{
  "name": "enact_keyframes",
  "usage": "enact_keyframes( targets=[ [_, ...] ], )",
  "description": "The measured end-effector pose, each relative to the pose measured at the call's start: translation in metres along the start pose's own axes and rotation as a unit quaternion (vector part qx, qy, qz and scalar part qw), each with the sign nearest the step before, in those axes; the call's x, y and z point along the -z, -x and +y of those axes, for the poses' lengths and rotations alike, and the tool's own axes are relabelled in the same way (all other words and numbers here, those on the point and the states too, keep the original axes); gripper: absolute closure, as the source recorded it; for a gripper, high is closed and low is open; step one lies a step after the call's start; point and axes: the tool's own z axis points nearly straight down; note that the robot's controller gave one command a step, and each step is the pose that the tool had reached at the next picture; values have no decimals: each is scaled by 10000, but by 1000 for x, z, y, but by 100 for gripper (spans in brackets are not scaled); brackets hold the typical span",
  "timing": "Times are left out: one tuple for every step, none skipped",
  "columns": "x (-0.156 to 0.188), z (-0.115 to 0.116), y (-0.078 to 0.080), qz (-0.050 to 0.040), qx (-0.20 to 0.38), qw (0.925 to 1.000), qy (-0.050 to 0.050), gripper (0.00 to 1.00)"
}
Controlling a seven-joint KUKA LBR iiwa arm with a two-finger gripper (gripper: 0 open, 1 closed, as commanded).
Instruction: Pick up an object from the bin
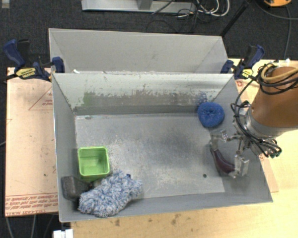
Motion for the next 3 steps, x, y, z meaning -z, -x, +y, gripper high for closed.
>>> enact_keyframes(
  targets=[
    [-38, -10, -1, -4, 863, 9963, 3, 100],
    [-38, -10, -1, -7, 863, 9963, 4, 0],
    [-38, -10, -1, -7, 863, 9963, 4, 0]
  ],
)
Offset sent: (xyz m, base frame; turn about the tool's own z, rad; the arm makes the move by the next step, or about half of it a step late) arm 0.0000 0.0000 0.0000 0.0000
